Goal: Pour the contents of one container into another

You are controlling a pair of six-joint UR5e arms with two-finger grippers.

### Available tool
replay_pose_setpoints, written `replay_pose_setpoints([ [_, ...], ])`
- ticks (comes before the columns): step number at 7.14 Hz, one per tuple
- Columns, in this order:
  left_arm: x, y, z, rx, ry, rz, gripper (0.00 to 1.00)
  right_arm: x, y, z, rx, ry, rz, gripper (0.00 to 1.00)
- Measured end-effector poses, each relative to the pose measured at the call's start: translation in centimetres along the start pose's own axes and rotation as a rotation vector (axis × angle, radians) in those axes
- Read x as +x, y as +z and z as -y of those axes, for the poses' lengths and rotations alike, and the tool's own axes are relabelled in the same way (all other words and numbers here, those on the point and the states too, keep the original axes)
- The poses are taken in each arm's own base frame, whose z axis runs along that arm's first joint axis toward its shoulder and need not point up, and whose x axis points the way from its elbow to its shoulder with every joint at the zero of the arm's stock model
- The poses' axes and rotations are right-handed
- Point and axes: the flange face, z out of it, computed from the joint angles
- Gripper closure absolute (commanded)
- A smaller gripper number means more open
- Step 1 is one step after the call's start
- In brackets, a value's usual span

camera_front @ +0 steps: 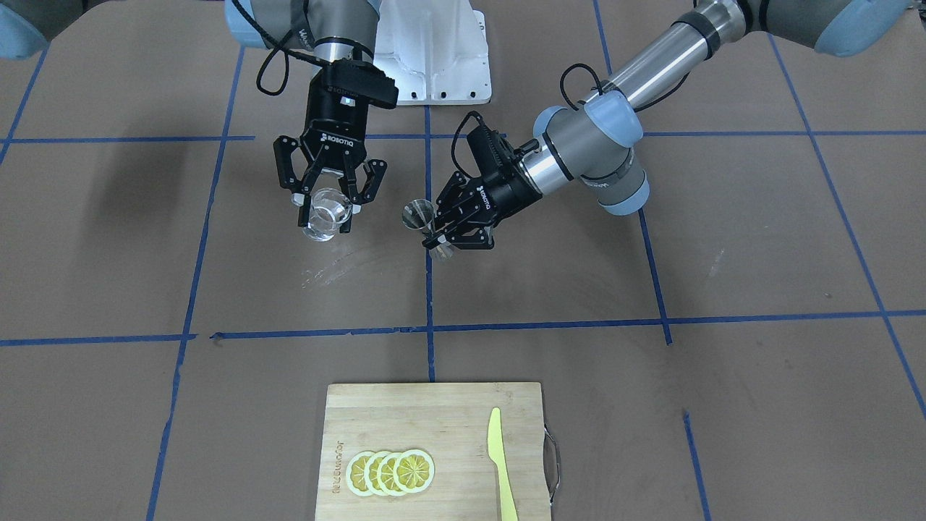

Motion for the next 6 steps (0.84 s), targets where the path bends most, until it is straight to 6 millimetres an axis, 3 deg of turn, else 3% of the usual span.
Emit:
replay_pose_setpoints([
  [6, 0.1, 0.0, -0.1, -0.001, 0.000, -0.001, 1.00, -2.8, -2.2, 0.4, 0.016, -0.175, 0.002, 1.00],
])
